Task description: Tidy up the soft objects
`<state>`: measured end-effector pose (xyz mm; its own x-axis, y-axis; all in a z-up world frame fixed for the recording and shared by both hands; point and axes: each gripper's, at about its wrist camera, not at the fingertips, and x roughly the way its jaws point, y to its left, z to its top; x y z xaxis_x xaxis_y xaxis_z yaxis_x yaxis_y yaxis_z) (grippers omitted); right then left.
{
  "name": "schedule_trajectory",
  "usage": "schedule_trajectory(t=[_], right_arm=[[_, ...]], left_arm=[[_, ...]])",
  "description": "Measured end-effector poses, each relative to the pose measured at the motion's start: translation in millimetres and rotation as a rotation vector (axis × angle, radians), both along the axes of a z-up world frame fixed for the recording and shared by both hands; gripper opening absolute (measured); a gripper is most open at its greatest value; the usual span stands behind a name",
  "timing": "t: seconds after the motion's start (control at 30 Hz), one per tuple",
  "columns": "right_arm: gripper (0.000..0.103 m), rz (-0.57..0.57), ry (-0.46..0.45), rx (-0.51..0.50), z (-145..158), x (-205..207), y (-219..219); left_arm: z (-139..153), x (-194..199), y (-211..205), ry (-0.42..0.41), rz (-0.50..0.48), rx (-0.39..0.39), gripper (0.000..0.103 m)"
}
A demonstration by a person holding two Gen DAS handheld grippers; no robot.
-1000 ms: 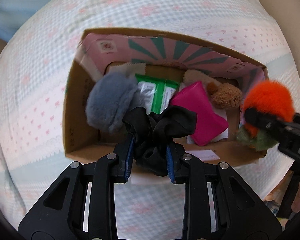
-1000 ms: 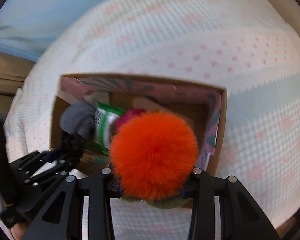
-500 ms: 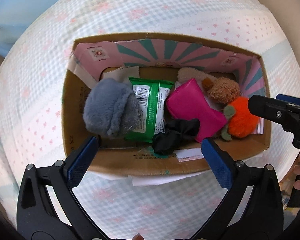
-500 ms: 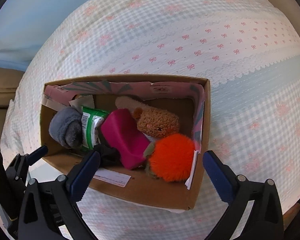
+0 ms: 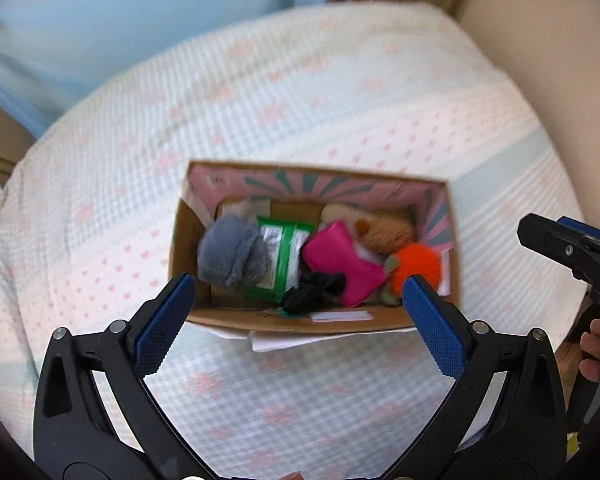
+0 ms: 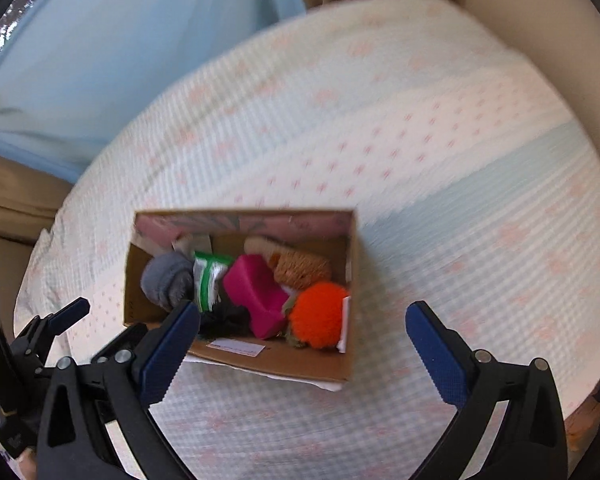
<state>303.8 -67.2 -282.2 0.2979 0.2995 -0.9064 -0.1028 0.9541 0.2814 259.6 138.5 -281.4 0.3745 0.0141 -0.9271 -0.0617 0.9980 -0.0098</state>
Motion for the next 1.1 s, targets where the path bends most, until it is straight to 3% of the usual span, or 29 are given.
schedule_trajectory(t=[0.37,0.57,0.8,1.1], right_arm=[[0.102,-0.120,-0.365,-0.090,146,-92,-76],[0.102,-0.173,-0.545,-0.119,207,-152,-105],[0.102,-0.227,-0.669,-0.142,239,-197,-131],[0.102,-0.254,-0.706,-0.141,241,-219,-148]], left_arm=[[160,-81,-61,-0.373,-0.031,0.031,0.103],[224,-126,-92,-0.540,-0.065,0.028,0.103],[252,-165,-122,-0.659,-0.093,0.036,0.103],[254,-188,-146,-0.687,-0.108,0.023,0.103]])
